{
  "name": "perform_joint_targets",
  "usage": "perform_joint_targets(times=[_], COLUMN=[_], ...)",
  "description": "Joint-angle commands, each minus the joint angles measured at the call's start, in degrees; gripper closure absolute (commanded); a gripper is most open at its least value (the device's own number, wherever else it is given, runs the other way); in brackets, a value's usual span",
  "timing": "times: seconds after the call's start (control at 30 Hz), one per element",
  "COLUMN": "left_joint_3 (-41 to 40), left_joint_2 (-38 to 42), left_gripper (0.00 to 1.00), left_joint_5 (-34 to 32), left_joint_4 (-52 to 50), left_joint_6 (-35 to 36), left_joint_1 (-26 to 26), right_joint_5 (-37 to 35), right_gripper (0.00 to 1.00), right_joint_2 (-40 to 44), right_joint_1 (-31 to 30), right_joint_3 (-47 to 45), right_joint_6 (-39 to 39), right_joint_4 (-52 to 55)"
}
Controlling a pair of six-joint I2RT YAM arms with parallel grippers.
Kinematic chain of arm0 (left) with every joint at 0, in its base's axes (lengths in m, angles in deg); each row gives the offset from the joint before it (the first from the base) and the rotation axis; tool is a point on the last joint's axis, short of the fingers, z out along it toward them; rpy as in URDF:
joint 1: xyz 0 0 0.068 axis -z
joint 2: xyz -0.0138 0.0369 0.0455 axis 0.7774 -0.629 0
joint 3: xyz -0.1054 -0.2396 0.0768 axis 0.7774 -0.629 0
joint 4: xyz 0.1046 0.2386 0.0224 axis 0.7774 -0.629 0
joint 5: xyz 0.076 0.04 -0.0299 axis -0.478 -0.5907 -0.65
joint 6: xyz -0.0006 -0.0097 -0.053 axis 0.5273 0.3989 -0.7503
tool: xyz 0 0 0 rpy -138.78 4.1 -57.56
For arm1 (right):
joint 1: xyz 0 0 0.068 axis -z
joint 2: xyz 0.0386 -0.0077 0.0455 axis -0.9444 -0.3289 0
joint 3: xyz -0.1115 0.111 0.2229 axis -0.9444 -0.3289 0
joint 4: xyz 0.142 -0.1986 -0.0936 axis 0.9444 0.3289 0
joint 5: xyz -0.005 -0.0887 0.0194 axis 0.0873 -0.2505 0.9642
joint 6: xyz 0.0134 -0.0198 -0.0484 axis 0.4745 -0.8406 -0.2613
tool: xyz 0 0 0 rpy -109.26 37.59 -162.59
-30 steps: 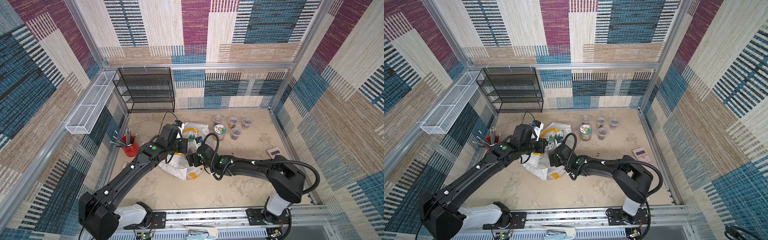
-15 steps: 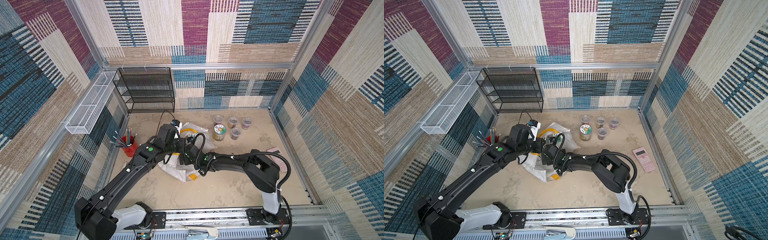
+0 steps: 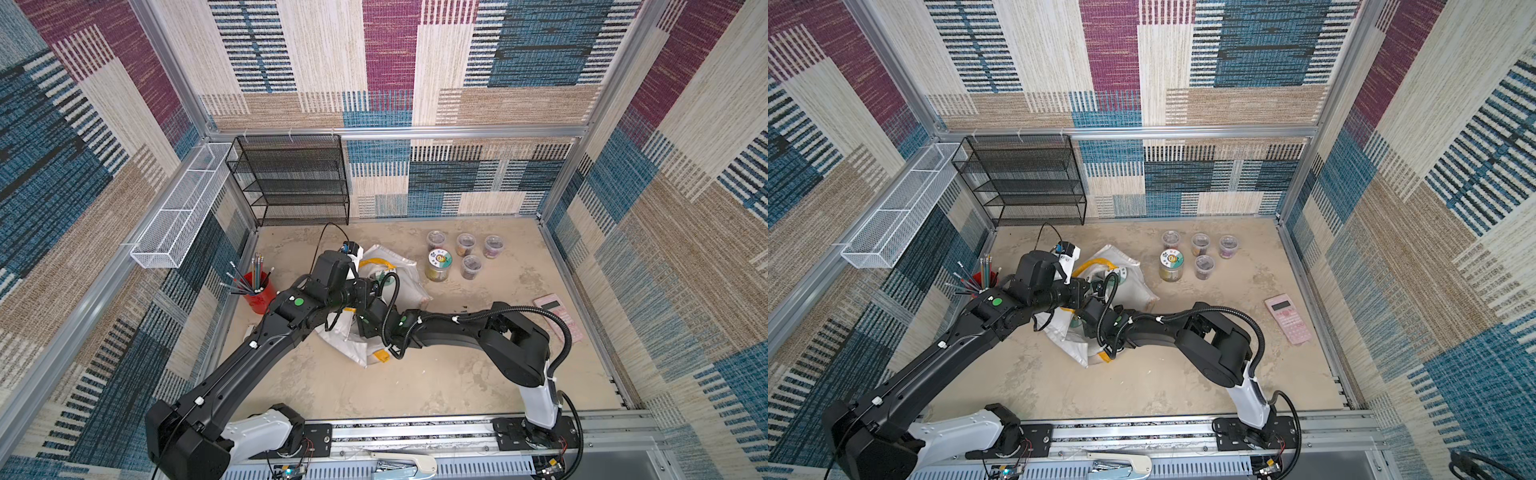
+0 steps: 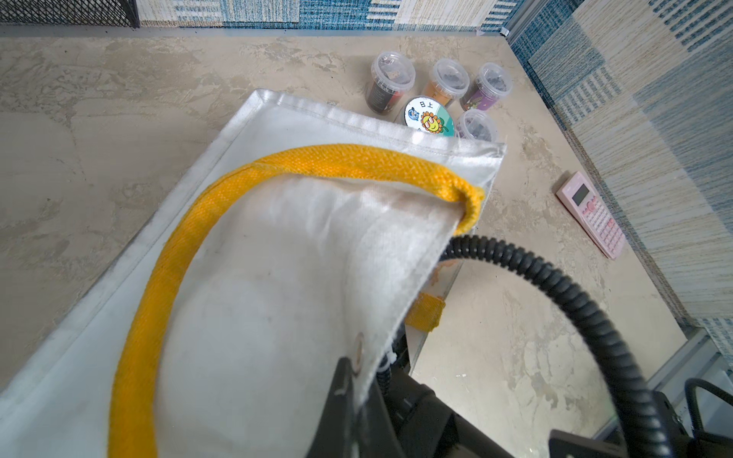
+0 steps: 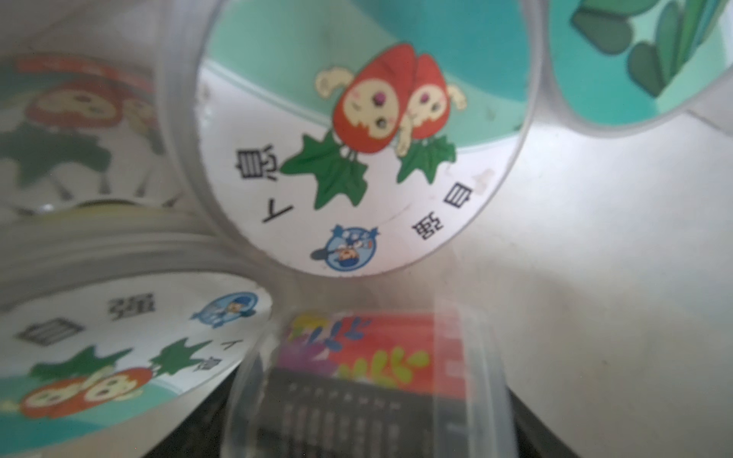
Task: Take out the seed jars from the canvas bag
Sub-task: Pick up the seed jar from the canvas bag, then place the seed jar at the center of the board.
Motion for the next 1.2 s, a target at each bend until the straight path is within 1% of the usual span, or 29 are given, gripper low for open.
perform_joint_targets(times=[0.0, 0.1, 0.2, 0.3, 0.57, 0.67, 0.77, 0.9, 1.0, 1.07, 1.17], left_joint_3=[0.0, 0.1, 0.0, 0.1, 0.4, 0.7, 0.7, 1.4, 2.4, 3.4, 4.3], left_joint_2=[0.7, 1.0, 1.0, 0.8, 0.3, 0.0, -0.4, -1.8, -3.5, -4.6, -5.8], left_gripper=[1.0, 1.0, 1.0, 1.0, 1.0, 1.0, 1.0, 1.0, 1.0, 1.0, 1.0], left_joint_5=[0.6, 0.5, 0.4, 0.1, -0.7, -0.7, -1.0, -1.0, -0.6, -0.5, -0.2], left_joint_4=[1.4, 1.1, 1.1, 1.2, 1.9, 2.0, 2.4, 3.4, 3.9, 3.8, 4.0], left_joint_6=[0.5, 0.6, 0.6, 0.3, 0.2, 0.4, 0.3, -0.1, -0.5, -0.9, -1.3], left_joint_1=[0.0, 0.0, 0.0, 0.0, 0.0, -0.1, 0.0, -0.1, -0.2, -0.1, -0.2], right_joint_5=[-2.3, -2.8, -3.8, -5.1, -5.5, -5.1, -6.7, -9.8, -11.9, -12.9, -15.0], right_gripper=[0.34, 0.45, 0.52, 0.55, 0.53, 0.53, 0.52, 0.49, 0.48, 0.48, 0.47], right_joint_2=[-0.2, -0.2, 0.3, 2.5, 12.8, 17.5, 24.4, 34.7, 39.7, 40.9, 40.3], right_joint_1=[-0.1, 0.0, 0.0, 0.0, 0.0, 0.0, 0.0, 0.1, 0.4, 2.1, 6.7], right_joint_3=[0.5, 0.6, 0.8, -0.3, -6.2, -8.1, -11.1, -13.0, -12.9, -12.2, -10.8], right_joint_6=[0.8, 0.7, 0.1, -0.6, -2.1, -1.2, -1.0, -2.0, -0.3, 0.4, 1.0], right_joint_4=[0.8, 0.8, 1.1, 0.9, -0.9, 1.0, 3.5, 10.4, 17.7, 23.5, 32.0])
